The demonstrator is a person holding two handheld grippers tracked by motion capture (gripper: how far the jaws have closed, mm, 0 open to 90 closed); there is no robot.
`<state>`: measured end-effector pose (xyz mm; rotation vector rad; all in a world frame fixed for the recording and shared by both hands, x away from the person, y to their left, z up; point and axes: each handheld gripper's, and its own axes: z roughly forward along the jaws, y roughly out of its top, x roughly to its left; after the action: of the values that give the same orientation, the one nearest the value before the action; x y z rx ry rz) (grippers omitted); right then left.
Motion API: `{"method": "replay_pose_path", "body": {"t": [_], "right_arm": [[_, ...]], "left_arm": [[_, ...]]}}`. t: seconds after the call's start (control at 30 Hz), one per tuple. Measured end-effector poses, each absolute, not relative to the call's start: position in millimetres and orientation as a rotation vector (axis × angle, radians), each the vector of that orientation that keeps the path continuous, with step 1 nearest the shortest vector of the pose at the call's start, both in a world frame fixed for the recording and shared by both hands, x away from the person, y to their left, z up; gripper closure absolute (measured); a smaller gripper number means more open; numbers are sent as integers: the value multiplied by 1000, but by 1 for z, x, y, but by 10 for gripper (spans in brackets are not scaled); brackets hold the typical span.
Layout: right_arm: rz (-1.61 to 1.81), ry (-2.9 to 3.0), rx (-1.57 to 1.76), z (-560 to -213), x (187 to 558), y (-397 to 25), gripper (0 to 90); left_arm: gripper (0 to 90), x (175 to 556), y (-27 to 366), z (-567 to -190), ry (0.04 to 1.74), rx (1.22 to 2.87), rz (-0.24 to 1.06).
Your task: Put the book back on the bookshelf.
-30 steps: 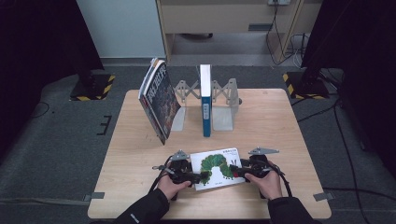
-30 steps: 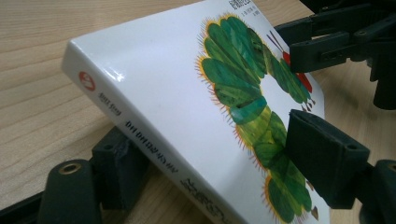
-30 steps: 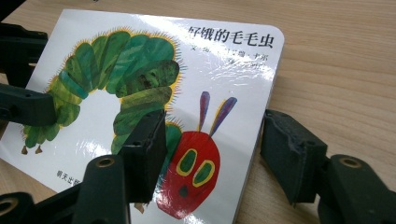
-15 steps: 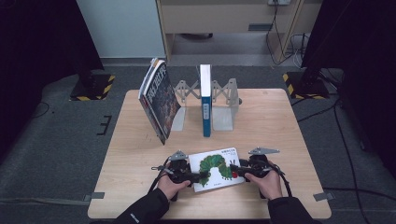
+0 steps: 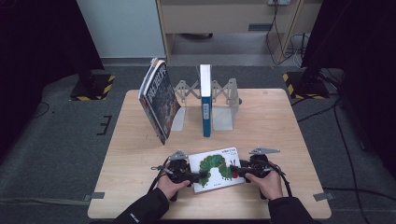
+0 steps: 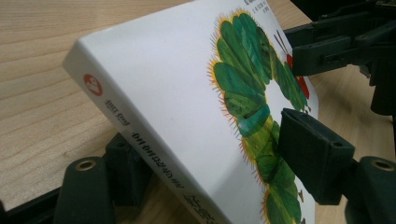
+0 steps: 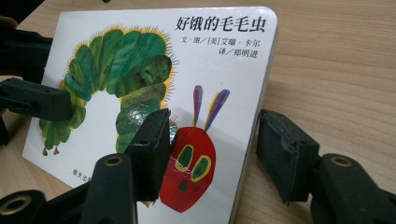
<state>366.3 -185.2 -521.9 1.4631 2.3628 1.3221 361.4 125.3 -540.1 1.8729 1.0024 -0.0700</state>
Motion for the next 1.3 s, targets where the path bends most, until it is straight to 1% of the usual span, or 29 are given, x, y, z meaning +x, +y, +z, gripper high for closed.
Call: {"method": "replay_pose_path", "body": {"t": [0.07, 0.1, 0.13, 0.2, 0.4, 0.67, 0.97, 1.1, 1.3], "right_arm": [[1324, 2364, 1459, -521, 366, -185, 456], [1328, 2360, 1450, -521, 367, -185, 462], [1349, 2350, 1448, -521, 367, -185, 476], [1365, 2334, 1444, -519, 367, -185, 475], [1379, 2329, 1418, -517, 367, -187, 475], [1402, 2291, 1394, -513, 367, -189, 471], [1421, 2267, 1410, -511, 368, -194, 437], [1432, 2255, 1407, -510, 368, -195, 430], [1435, 2246, 1403, -510, 368, -197, 428]], "left_arm": [[295, 361, 125, -539, 996, 1872, -77], [314, 361, 125, -539, 985, 1865, -113], [381, 359, 123, -538, 984, 1857, -137], [385, 356, 120, -535, 967, 1864, -93], [416, 355, 120, -532, 966, 1857, -95], [509, 354, 120, -525, 954, 1849, -113], [586, 353, 120, -520, 933, 1836, -142], [635, 352, 121, -516, 927, 1827, -160], [701, 348, 118, -509, 900, 1829, -144]]}}
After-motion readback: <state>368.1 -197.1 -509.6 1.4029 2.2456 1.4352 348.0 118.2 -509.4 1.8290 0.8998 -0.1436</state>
